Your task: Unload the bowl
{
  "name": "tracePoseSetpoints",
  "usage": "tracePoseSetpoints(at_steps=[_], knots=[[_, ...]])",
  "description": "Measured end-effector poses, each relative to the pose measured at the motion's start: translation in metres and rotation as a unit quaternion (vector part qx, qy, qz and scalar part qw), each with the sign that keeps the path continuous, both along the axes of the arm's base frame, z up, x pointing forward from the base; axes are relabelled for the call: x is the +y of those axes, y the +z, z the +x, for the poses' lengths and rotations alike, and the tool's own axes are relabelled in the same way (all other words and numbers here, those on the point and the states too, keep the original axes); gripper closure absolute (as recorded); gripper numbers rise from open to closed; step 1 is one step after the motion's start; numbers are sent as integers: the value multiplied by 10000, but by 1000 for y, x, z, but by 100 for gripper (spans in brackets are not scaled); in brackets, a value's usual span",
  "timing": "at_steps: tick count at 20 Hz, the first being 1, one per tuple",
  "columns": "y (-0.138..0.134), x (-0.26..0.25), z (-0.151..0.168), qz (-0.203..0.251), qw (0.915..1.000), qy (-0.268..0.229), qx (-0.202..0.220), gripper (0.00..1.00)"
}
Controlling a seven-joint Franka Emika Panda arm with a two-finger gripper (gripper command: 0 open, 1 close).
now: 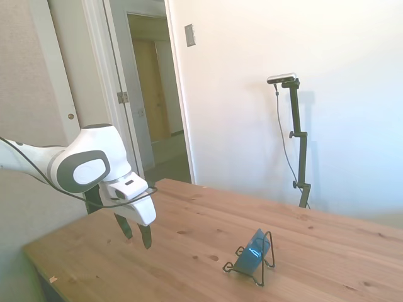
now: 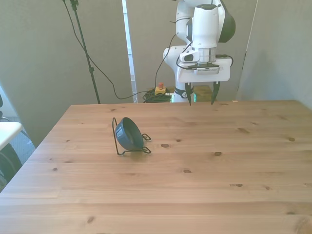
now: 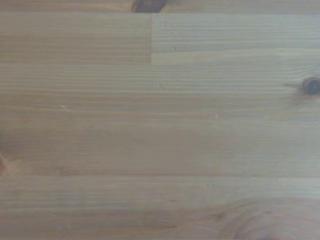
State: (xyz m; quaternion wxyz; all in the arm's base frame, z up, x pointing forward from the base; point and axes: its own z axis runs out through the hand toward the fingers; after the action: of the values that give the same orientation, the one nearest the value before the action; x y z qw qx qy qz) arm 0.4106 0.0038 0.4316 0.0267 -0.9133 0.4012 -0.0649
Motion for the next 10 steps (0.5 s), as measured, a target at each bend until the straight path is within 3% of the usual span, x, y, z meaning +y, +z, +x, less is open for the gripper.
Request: tracePoseSetpoints(at_steps=[5,10], knots=[[2,-13,6,-7,9997,-60,-223,0],[16,-68,28,-430,9949,-598,-694,0]])
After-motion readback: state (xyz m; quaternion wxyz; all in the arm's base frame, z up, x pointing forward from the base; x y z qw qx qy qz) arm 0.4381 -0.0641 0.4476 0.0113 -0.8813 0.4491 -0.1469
